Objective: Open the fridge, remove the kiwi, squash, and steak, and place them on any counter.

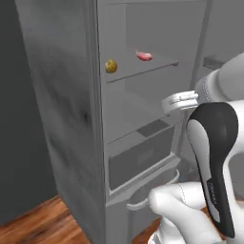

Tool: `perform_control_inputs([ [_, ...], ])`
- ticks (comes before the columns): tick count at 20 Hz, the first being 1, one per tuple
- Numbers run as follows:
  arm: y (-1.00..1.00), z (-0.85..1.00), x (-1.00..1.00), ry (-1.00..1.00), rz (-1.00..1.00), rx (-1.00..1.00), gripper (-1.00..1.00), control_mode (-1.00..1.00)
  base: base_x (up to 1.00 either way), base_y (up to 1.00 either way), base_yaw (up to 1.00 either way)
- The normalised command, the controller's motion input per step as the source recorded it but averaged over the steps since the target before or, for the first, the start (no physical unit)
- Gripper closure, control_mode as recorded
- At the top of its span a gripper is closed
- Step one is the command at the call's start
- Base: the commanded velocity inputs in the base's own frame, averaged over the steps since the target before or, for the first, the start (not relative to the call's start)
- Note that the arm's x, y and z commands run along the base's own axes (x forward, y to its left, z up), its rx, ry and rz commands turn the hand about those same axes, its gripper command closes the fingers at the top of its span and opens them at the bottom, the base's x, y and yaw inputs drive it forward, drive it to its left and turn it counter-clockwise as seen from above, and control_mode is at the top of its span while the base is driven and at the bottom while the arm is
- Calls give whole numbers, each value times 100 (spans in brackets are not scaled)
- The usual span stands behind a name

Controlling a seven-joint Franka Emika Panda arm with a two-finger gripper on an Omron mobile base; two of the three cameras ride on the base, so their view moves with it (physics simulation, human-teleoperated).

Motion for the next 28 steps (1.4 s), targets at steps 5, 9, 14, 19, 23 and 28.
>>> perform_control_inputs([
  [5, 0, 0, 0, 0, 0, 0, -100, 100, -3, -21, 76],
  [9, 0, 0, 0, 0, 0, 0, -100, 100, 18, -53, 51],
  [14, 0, 0, 0, 0, 0, 0, -100, 100, 7, -53, 36],
  [19, 0, 0, 0, 0, 0, 0, -100, 100, 1, -53, 10],
  [23, 0, 0, 0, 0, 0, 0, -100, 100, 0, -54, 7],
  [28, 0, 0, 0, 0, 0, 0, -100, 100, 19, -43, 2],
])
